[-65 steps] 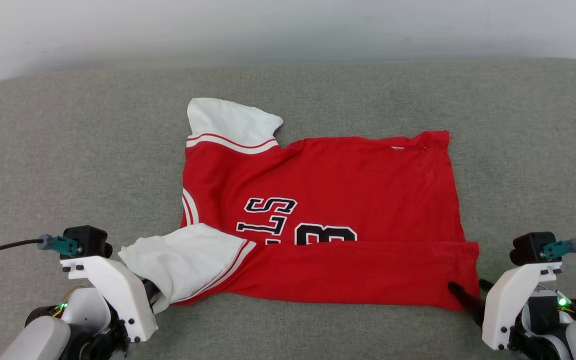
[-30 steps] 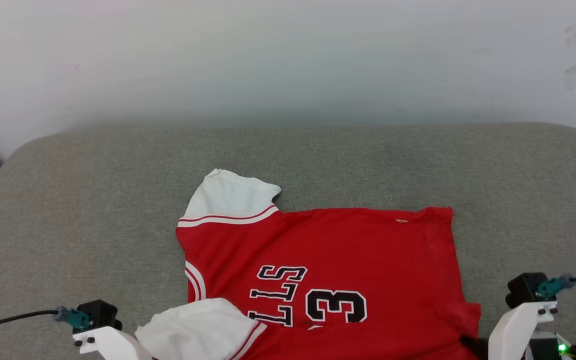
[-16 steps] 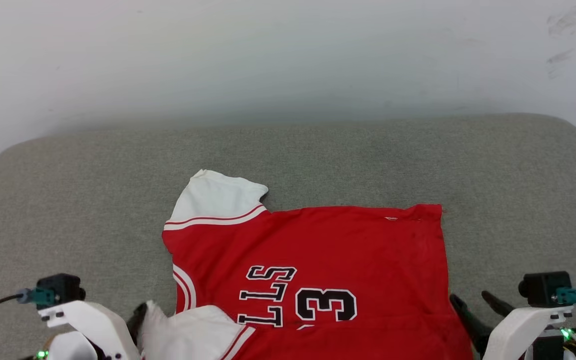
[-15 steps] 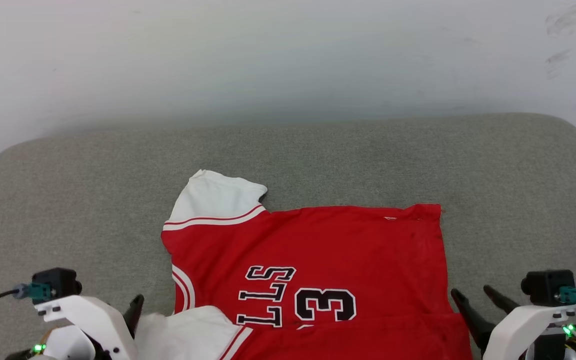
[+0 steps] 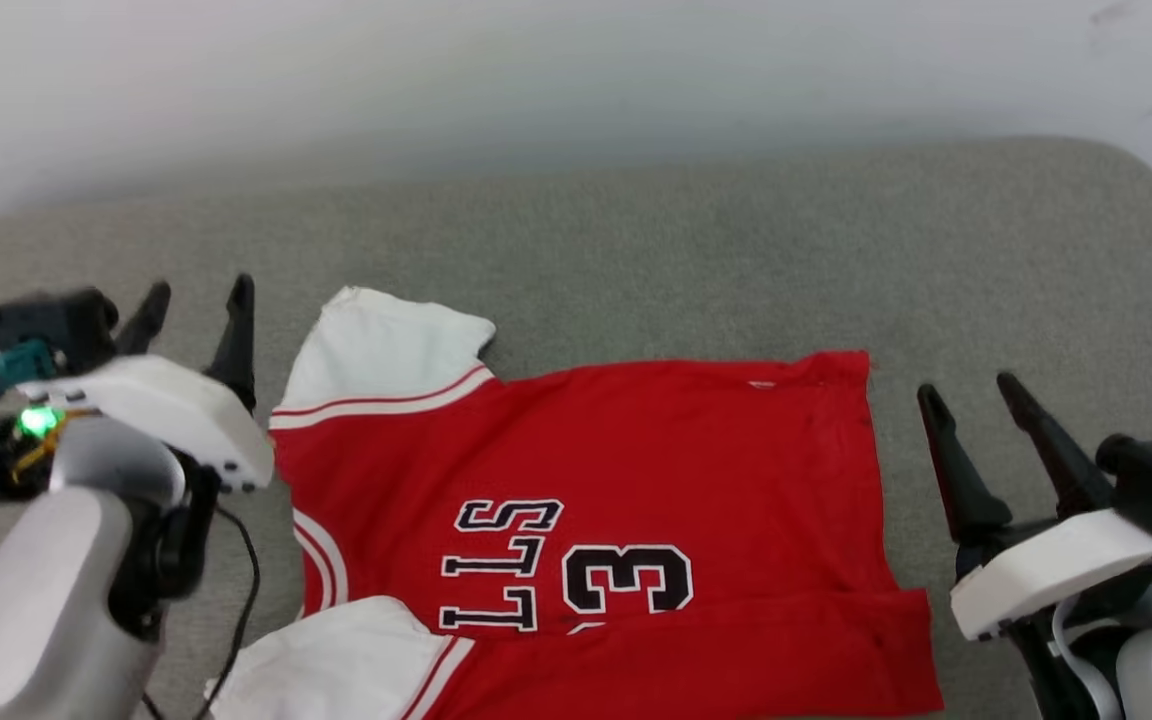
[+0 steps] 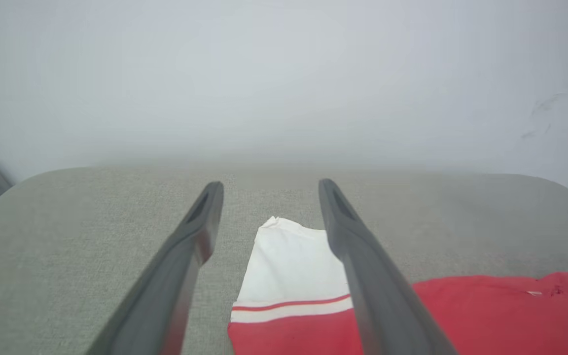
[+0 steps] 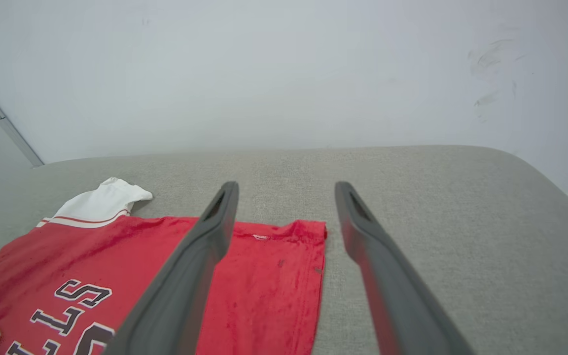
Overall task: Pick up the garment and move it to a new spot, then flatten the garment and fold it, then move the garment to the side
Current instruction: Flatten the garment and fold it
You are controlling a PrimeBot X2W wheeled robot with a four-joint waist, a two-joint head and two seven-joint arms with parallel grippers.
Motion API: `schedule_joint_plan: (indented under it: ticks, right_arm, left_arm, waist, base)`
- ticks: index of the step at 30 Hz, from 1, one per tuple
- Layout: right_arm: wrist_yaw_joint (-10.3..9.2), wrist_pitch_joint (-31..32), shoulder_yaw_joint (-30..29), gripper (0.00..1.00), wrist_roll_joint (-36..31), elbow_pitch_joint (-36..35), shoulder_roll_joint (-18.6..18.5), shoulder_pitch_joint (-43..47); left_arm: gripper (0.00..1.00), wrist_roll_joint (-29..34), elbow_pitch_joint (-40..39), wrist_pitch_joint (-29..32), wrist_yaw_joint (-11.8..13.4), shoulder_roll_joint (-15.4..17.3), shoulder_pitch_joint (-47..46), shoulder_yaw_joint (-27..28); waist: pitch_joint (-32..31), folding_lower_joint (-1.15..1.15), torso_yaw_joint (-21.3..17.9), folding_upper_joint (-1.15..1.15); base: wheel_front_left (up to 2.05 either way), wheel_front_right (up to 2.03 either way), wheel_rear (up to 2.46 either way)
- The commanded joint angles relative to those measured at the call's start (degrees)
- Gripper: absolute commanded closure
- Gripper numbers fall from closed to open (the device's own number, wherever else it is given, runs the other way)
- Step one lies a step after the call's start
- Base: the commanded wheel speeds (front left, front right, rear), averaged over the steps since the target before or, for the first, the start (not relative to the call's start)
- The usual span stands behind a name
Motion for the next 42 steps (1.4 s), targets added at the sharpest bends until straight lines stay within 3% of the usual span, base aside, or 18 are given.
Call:
schedule_joint_plan:
  ticks: [1,9,13,18,23,29,30,31,32,33,42]
  right_arm:
    - [-0.03,-0.4,-0.1,0.00,-0.1,-0.6,0.3,-1.0]
    - [-0.03,-1.8,-0.5,0.00,-0.7,-4.3,1.6,-5.9]
    - [-0.03,-2.5,-0.3,0.00,-0.4,-4.8,2.2,-7.3]
    - [-0.03,-3.0,0.3,0.00,0.1,-3.9,2.9,-8.2]
    - [-0.03,-4.0,0.9,0.00,0.8,-2.9,3.5,-9.2]
    - [-0.03,-4.5,1.7,0.00,1.6,-1.3,3.9,-9.9]
    - [-0.03,-4.4,1.8,0.00,1.8,-1.0,3.9,-9.9]
    - [-0.03,-4.4,1.9,0.00,1.9,-0.7,4.0,-10.0]
    - [-0.03,-4.4,1.9,0.00,2.2,-0.5,4.0,-10.1]
    - [-0.03,-4.2,1.8,0.00,2.3,-0.1,4.0,-10.0]
    - [-0.03,2.4,2.2,0.00,9.3,4.4,0.8,-13.2]
  left_arm:
    - [0.00,0.3,0.4,-0.3,-0.3,-0.2,-1.1,-0.1]
    - [0.00,-1.2,8.0,5.6,-6.1,1.8,-17.9,0.2]
    - [0.00,-3.3,13.0,13.4,-9.5,4.0,-25.0,-0.2]
    - [0.00,-6.3,17.8,27.6,-12.0,7.5,-31.1,-1.9]
    - [0.00,-9.7,20.3,40.4,-12.4,9.9,-33.0,-3.3]
    - [0.00,-11.0,22.5,47.2,-10.5,10.0,-30.1,-5.3]
    - [0.10,-11.4,23.1,47.9,-10.1,9.7,-29.2,-5.5]
    - [0.52,-11.9,23.7,48.7,-9.7,9.2,-28.1,-5.7]
    - [0.72,-12.6,24.0,49.5,-9.6,8.6,-27.0,-5.9]
    - [1.00,-13.0,24.1,49.5,-9.3,7.9,-26.1,-5.9]
    - [1.00,-11.7,24.1,42.0,-9.7,6.2,-26.7,-5.0]
  waist:
    - [3.8,0.00,-1.9,0.00]
    - [14.0,0.00,-5.4,0.00]
    - [17.7,0.00,-6.9,0.00]
    - [21.0,0.00,-8.7,0.00]
    - [23.2,0.00,-10.1,0.00]
    - [24.5,0.00,-11.1,0.00]
    - [24.5,0.00,-11.2,0.00]
    - [24.5,0.00,-11.3,0.00]
    - [24.4,0.00,-11.4,0.00]
    - [24.1,0.00,-11.4,0.00]
    - [20.7,0.00,-9.4,0.00]
  base:
    - [0.00,0.00,0.00]
    - [0.00,0.00,0.00]
    - [0.00,0.00,0.00]
    - [0.00,0.00,0.00]
    - [0.00,0.00,0.00]
    - [0.00,0.00,0.00]
    - [0.00,0.00,0.00]
    - [0.00,0.00,0.00]
    - [0.00,0.00,0.00]
    - [0.00,0.00,0.00]
    - [0.00,0.00,0.00]
